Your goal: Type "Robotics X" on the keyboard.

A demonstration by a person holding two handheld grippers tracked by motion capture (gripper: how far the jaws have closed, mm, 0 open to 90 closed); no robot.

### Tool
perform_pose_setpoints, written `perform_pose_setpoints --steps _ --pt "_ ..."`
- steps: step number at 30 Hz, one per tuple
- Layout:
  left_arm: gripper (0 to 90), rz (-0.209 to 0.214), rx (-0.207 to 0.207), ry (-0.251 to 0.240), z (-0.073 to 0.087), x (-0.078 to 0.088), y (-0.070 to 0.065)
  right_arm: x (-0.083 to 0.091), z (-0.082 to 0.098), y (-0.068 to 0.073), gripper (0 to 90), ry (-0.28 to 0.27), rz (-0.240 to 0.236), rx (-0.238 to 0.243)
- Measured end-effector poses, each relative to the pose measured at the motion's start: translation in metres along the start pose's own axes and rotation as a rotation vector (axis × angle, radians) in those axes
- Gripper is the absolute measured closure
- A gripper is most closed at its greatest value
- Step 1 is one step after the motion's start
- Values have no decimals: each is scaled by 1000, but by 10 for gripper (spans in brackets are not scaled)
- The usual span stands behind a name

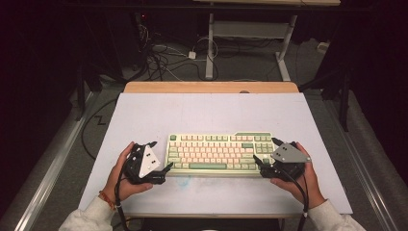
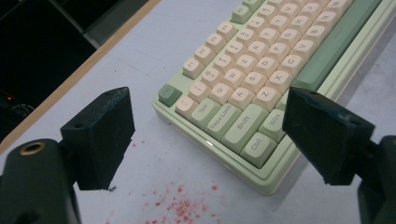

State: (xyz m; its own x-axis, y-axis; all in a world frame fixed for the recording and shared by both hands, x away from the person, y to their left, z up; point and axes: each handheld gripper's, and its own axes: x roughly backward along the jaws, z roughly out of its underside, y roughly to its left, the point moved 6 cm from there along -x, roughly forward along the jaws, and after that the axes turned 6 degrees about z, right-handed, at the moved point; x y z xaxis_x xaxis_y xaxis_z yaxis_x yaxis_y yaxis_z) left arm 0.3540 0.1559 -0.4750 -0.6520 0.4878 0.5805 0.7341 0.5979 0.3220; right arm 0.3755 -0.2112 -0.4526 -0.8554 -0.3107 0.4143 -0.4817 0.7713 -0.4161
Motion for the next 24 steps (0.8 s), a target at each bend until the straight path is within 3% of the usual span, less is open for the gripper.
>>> perform_pose_setpoints --steps 24 --pt "157 -27 20 52 26 9 4 8 18 -8 192 25 33 2"
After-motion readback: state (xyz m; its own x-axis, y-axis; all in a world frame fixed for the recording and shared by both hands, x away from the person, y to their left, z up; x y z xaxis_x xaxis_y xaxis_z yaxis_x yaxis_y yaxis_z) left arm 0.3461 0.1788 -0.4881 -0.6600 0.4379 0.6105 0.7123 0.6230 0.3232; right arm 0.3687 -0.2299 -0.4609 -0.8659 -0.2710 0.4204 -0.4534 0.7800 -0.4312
